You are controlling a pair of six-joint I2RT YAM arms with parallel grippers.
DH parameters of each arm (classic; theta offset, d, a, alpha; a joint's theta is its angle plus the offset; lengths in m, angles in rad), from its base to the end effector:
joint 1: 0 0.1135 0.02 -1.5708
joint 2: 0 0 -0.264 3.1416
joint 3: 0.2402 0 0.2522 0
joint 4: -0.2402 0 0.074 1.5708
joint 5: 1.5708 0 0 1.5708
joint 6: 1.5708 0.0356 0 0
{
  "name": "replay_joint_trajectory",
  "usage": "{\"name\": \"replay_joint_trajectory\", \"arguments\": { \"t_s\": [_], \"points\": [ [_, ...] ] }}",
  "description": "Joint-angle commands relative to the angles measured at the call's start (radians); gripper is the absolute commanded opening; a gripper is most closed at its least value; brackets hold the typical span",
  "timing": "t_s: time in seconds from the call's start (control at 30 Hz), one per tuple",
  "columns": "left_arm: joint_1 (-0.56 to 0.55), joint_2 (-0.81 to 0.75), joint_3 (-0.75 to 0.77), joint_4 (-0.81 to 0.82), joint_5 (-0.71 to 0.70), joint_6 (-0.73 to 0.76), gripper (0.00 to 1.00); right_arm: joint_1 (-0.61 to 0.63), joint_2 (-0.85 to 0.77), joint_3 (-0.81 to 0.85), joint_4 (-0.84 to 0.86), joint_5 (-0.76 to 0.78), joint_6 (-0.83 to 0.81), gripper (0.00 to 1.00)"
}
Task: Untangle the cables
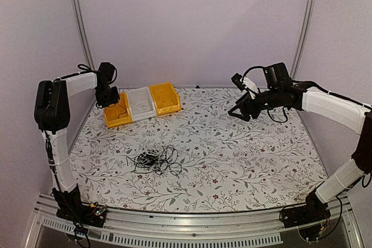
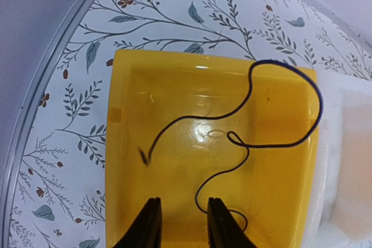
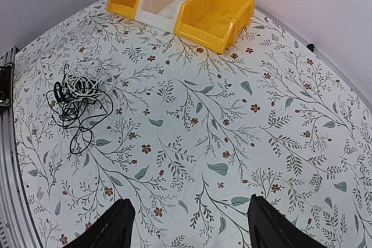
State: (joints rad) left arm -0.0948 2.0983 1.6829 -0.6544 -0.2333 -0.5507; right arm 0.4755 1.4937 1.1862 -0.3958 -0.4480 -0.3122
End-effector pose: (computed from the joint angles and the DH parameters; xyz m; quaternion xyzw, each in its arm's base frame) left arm 0.4522 -0.0347 0.2024 -0.2455 0.9308 0.0288 0.2693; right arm 0.2883 0.1658 0.2911 -0.4257 0.7812 0.2343 0.3920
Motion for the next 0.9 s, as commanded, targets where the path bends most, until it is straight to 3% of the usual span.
{"name": "replay_joint_trajectory", "arguments": {
  "t_s": [0.0, 0.17, 0.43, 0.57, 0.7, 0.87],
  "points": [
    [-0.017, -0.059, 0.032, -0.055, -0.044, 0.000, 0.38, -0.005, 0.013, 0.024, 0.011, -0.011, -0.012, 0.71],
    [-0.017, -0.171, 0.020, -0.082, -0.056, 0.018, 0.44, -0.006, 0.024, 0.021, 0.027, -0.035, -0.002, 0.71],
    [-0.018, -0.316, -0.013, 0.002, 0.029, 0.062, 0.45, -0.005, 0.121, 0.100, 0.044, -0.107, 0.004, 0.69],
    [-0.050, -0.387, -0.081, 0.138, 0.256, 0.199, 0.41, 0.003, 0.179, 0.151, 0.013, -0.214, -0.050, 0.64],
    [-0.154, -0.450, -0.173, 0.211, 0.462, 0.334, 0.39, 0.043, 0.235, 0.195, -0.030, -0.251, -0.148, 0.55],
    [-0.298, -0.545, -0.364, 0.238, 0.589, 0.398, 0.41, 0.128, 0.309, 0.226, -0.042, -0.245, -0.231, 0.45]
  ]
}}
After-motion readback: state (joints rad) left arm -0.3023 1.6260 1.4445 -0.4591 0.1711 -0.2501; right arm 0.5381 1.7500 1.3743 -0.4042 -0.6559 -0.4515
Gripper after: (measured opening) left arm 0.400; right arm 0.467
